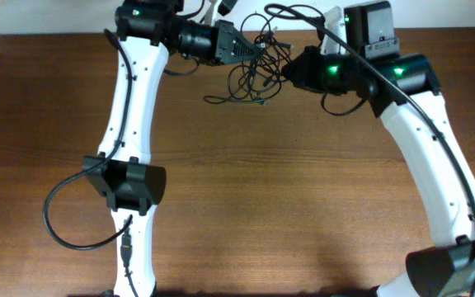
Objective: Untangle cables
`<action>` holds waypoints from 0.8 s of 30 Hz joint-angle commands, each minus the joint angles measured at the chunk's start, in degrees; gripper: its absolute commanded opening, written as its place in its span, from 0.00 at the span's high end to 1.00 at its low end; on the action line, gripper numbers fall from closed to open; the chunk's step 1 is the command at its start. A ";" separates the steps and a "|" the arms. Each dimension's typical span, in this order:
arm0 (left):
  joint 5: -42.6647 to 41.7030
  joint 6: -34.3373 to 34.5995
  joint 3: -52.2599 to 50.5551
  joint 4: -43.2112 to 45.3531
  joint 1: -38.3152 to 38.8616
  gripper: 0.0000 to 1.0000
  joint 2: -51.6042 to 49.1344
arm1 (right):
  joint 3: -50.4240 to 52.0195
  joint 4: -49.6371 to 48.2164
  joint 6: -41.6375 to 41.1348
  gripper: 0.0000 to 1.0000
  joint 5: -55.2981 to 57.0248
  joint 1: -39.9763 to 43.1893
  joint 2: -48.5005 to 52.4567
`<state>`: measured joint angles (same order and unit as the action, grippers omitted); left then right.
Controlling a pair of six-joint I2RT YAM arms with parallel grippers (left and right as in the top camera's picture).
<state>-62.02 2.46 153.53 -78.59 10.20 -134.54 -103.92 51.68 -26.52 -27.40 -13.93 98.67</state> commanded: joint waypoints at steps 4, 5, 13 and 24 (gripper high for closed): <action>13.20 -3.39 1.25 1.77 -11.72 0.96 1.18 | 1.95 7.37 3.82 0.96 11.34 10.60 -9.75; 15.85 -3.63 1.25 1.68 -11.72 0.94 1.18 | 1.95 7.37 3.82 0.96 11.13 11.58 -11.21; 18.29 -21.79 1.25 -3.43 -11.69 0.95 1.18 | 1.97 11.96 6.84 0.96 10.54 16.70 -18.60; 14.49 -24.00 1.25 -4.15 -11.76 0.91 1.18 | 2.01 9.14 8.35 0.96 -6.29 8.46 -16.65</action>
<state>-46.70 -20.47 153.67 -83.29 -1.37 -134.37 -101.86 63.70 -20.29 -24.99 -2.15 82.24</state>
